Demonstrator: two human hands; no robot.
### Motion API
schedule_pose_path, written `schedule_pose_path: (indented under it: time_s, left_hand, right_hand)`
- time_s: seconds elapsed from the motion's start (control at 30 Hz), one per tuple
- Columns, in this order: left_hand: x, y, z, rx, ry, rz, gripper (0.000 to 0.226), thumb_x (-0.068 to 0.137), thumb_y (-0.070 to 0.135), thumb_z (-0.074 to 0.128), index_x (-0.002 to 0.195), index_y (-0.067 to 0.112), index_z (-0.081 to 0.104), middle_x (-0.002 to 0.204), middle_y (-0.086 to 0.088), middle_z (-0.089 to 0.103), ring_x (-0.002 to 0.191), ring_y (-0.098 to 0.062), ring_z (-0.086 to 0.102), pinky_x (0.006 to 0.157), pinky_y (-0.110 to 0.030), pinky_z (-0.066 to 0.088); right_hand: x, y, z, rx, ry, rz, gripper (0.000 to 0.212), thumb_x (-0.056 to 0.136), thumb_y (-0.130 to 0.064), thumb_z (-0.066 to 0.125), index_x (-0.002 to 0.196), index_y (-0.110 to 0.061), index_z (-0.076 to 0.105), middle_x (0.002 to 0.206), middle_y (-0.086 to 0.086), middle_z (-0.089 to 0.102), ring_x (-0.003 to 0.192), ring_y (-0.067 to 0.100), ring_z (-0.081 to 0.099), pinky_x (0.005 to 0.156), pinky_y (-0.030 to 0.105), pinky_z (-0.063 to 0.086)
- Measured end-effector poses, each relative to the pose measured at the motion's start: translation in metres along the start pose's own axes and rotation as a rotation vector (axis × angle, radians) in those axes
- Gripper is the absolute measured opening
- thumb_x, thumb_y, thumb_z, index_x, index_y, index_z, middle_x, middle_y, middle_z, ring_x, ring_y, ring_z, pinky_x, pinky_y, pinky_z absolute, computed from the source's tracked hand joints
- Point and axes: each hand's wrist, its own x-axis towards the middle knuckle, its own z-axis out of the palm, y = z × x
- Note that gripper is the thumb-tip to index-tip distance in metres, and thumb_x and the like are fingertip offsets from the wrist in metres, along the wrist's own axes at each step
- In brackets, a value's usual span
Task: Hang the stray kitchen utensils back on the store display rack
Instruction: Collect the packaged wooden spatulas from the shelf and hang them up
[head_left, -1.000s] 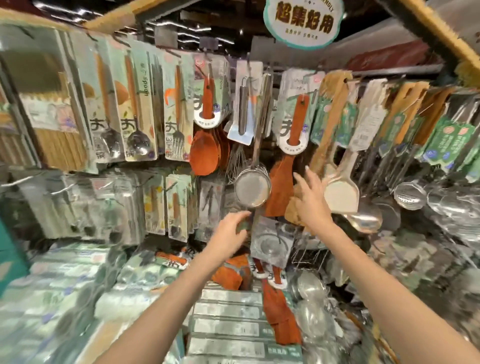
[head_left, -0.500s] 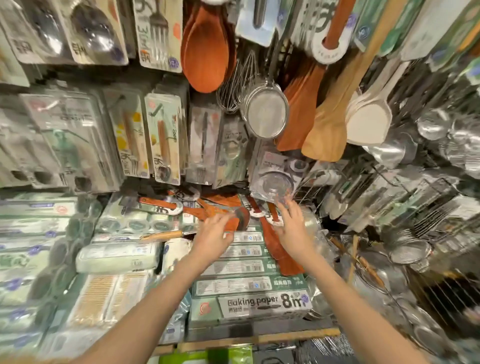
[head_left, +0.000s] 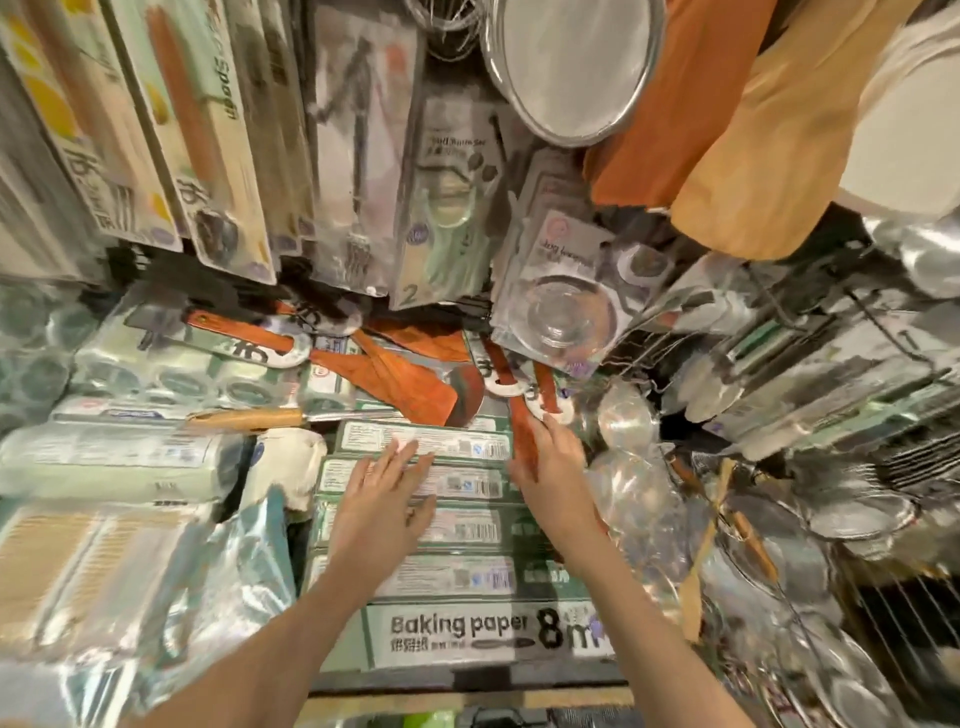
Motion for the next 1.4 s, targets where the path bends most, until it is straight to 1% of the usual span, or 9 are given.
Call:
schedule_pose_path:
  time_s: [0.17, 0.3, 0.53, 0.83, 0.93, 1.03, 1.27, 1.33, 1.4]
  left_hand:
    - [0.002, 0.001, -0.002, -0.017, 0.055, -0.033, 0.059, 0.090, 0.056, 0.019, 0.143, 0.034, 0.032, 0.153, 0.009, 0.025, 0.144, -0.011, 0.013, 0.117, -0.034, 0.005]
    - [0.000, 0.001, -0.001, -0.012, 0.043, -0.040, 0.062, 0.089, 0.059, 0.010, 0.146, 0.036, 0.021, 0.155, 0.013, 0.012, 0.141, -0.005, -0.004, 0.118, -0.034, 0.001]
    - [-0.004, 0.003, -0.006, -0.059, 0.072, -0.049, 0.065, 0.087, 0.060, 0.008, 0.143, 0.035, 0.029, 0.153, 0.014, 0.020, 0.142, -0.005, 0.008, 0.119, -0.032, 0.003]
    - [-0.004, 0.003, -0.005, -0.032, 0.080, -0.054, 0.062, 0.089, 0.058, 0.014, 0.142, 0.034, 0.035, 0.151, 0.012, 0.028, 0.143, -0.008, 0.017, 0.119, -0.034, 0.010]
    - [-0.004, 0.003, -0.005, -0.035, 0.075, -0.053, 0.061, 0.089, 0.058, 0.016, 0.141, 0.032, 0.038, 0.150, 0.010, 0.032, 0.142, -0.009, 0.021, 0.118, -0.037, 0.015]
    - [-0.003, 0.004, -0.004, -0.041, 0.072, -0.051, 0.061, 0.090, 0.057, 0.017, 0.140, 0.032, 0.038, 0.150, 0.010, 0.033, 0.142, -0.009, 0.021, 0.118, -0.037, 0.015]
    - [-0.003, 0.005, -0.005, -0.067, 0.092, -0.037, 0.070, 0.086, 0.068, 0.005, 0.142, 0.036, 0.032, 0.152, 0.014, 0.021, 0.143, -0.004, 0.010, 0.118, -0.031, 0.000]
    - [-0.004, 0.005, -0.005, -0.130, 0.140, -0.042, 0.077, 0.084, 0.074, 0.003, 0.139, 0.034, 0.038, 0.147, 0.016, 0.028, 0.141, -0.004, 0.018, 0.117, -0.029, 0.002]
    - [-0.004, 0.004, -0.005, -0.215, 0.215, -0.062, 0.076, 0.086, 0.072, 0.008, 0.129, 0.028, 0.052, 0.133, 0.011, 0.054, 0.129, -0.009, 0.044, 0.115, -0.028, 0.018]
  right_hand:
    - [0.030, 0.017, 0.012, -0.005, -0.033, 0.020, 0.056, 0.092, -0.032, 0.056, 0.142, -0.016, 0.035, 0.148, 0.008, 0.032, 0.136, 0.025, 0.024, 0.114, 0.034, 0.017]
    - [0.054, 0.022, 0.023, -0.030, -0.025, 0.033, 0.052, 0.093, -0.035, 0.052, 0.137, -0.011, 0.040, 0.144, 0.009, 0.037, 0.132, 0.027, 0.030, 0.111, 0.035, 0.021]
    - [0.090, 0.001, 0.045, -0.172, -0.042, 0.242, 0.055, 0.092, -0.028, 0.055, 0.140, -0.020, 0.030, 0.145, 0.007, 0.030, 0.137, 0.029, 0.021, 0.108, 0.057, 0.025]
    - [0.070, 0.011, 0.030, 0.040, 0.214, 0.189, 0.077, 0.073, 0.021, 0.042, 0.140, -0.017, 0.032, 0.145, 0.017, 0.024, 0.127, 0.028, 0.018, 0.085, 0.030, 0.035]
    - [0.057, 0.016, 0.021, -0.004, 0.191, 0.140, 0.077, 0.077, 0.019, 0.044, 0.140, -0.024, 0.036, 0.151, 0.015, 0.020, 0.129, 0.029, 0.016, 0.080, 0.025, 0.029]
    - [0.041, 0.021, 0.017, 0.069, 0.079, 0.075, 0.072, 0.081, 0.015, 0.047, 0.139, -0.026, 0.040, 0.150, 0.011, 0.026, 0.131, 0.024, 0.015, 0.093, 0.026, 0.029]
    - [0.019, -0.012, 0.020, 0.227, -0.087, -0.208, 0.067, 0.083, 0.005, 0.055, 0.138, -0.031, 0.042, 0.112, -0.012, 0.033, 0.102, 0.000, 0.020, 0.099, 0.015, 0.021]
    - [0.015, -0.027, 0.032, 0.235, -0.151, -0.262, 0.067, 0.082, 0.005, 0.059, 0.137, -0.031, 0.043, 0.114, -0.009, 0.033, 0.102, -0.001, 0.020, 0.097, 0.008, 0.019]
    - [0.013, -0.039, 0.045, 0.247, -0.215, -0.297, 0.067, 0.082, 0.005, 0.060, 0.137, -0.029, 0.044, 0.116, -0.006, 0.034, 0.104, -0.001, 0.021, 0.093, -0.001, 0.017]
